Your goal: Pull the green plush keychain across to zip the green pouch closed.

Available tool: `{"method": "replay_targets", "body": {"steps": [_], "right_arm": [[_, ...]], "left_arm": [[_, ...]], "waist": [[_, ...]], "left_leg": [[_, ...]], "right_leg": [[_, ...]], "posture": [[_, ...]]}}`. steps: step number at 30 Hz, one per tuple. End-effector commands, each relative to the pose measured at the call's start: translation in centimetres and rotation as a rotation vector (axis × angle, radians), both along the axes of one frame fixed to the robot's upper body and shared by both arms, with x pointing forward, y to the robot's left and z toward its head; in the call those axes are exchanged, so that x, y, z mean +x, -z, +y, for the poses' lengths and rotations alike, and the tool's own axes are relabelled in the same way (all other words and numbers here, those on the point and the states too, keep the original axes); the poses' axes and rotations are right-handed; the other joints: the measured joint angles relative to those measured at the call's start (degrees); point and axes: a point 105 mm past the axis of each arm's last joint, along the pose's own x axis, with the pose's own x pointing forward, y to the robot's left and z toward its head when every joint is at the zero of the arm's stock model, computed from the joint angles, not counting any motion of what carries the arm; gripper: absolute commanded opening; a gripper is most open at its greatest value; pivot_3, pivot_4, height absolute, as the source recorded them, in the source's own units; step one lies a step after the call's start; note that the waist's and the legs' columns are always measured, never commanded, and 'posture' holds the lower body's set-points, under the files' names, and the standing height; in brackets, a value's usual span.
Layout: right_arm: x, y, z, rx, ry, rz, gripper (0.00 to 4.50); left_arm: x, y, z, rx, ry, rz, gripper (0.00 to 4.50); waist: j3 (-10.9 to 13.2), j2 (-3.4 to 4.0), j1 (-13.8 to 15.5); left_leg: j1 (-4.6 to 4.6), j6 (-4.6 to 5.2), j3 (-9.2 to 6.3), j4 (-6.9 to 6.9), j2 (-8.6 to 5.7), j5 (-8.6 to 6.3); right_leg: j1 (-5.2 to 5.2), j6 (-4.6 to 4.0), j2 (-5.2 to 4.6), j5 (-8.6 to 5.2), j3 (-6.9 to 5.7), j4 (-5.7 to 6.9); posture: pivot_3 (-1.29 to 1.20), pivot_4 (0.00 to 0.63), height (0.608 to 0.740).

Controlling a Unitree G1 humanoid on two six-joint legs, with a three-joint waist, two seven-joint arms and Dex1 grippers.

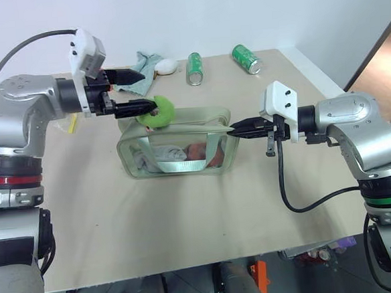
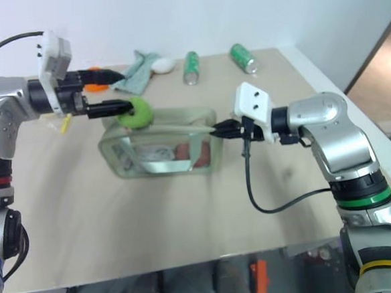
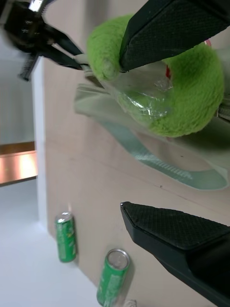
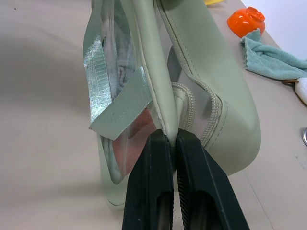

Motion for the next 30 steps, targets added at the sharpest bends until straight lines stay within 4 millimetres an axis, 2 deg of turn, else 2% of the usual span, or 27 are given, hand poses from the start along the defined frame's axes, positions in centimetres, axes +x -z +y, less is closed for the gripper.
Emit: {"method": "replay_targets", "body": {"steps": [1,9,13,16,18,24,27,30], "right_arm": [[-0.5,-0.4,1.0,0.011,-0.046,-0.022,0.0],[-0.6,-0.6,1.1,0.018,-0.047,-0.027,0.0],[-0.8,-0.4,1.1,0.024,-0.044,-0.019,0.0],[-0.9,-0.1,1.1,0.024,-0.043,-0.011,0.0],[-0.8,0.0,1.1,0.027,-0.038,-0.007,0.0],[-0.9,0.1,1.3,0.033,-0.044,0.0,0.0],[-0.8,0.1,1.3,0.031,-0.045,0.001,0.0],[-0.7,0.1,1.4,0.029,-0.051,0.002,0.0]], "left_arm": [[-0.2,-2.3,0.8,-0.063,-0.035,-0.044,4.48],[0.2,-2.4,0.4,-0.079,-0.037,-0.027,4.48],[-0.5,-4.0,0.2,-0.139,-0.008,-0.04,4.48],[-1.9,-5.5,1.6,-0.247,0.021,-0.03,4.48],[-2.3,-5.2,3.2,-0.287,-0.01,-0.001,4.48],[-4.6,1.4,6.3,-0.225,-0.088,0.129,4.48],[-5.4,5.1,7.0,-0.196,-0.142,0.208,4.48],[-5.9,7.3,6.8,-0.181,-0.164,0.261,4.48]], "waist": [[0.0,0.0,-0.1],[0.0,0.0,-0.5],[0.0,0.0,-0.5],[0.0,0.0,-0.5],[0.0,0.0,-0.7],[0.0,0.01,-0.6],[0.1,-0.32,-0.5],[0.1,-0.36,-0.5]], "left_leg": [[0.0,0.0,0.0,0.0,0.0,0.0],[0.03,0.0,0.0,-0.01,0.0,0.0],[0.04,0.0,0.02,-0.04,0.0,0.0],[0.07,0.01,0.1,-0.06,0.0,0.0],[0.15,0.02,0.21,-0.15,0.01,-0.01],[0.6,0.05,0.59,-0.46,0.01,-0.03],[0.5,0.05,0.57,-0.38,0.02,-0.03],[0.51,0.02,0.65,-0.34,0.03,-0.04]], "right_leg": [[0.0,0.0,0.0,0.0,0.0,0.0],[0.0,0.0,0.02,0.0,0.01,0.01],[0.0,0.0,0.02,0.0,0.04,0.0],[-0.02,0.0,0.02,0.0,0.12,0.01],[-0.03,0.0,0.03,0.0,0.22,0.01],[0.04,0.03,0.04,-0.06,0.62,0.01],[0.0,0.05,0.05,-0.04,0.59,0.01],[0.01,0.06,0.03,-0.03,0.65,-0.01]], "posture": [[0.0,0.15,0.74],[0.0,0.15,0.74],[0.0,0.15,0.74],[0.0,0.15,0.74],[0.0,0.15,0.74],[0.0,0.15,0.74],[0.0,0.15,0.74],[0.0,0.15,0.74]]}}
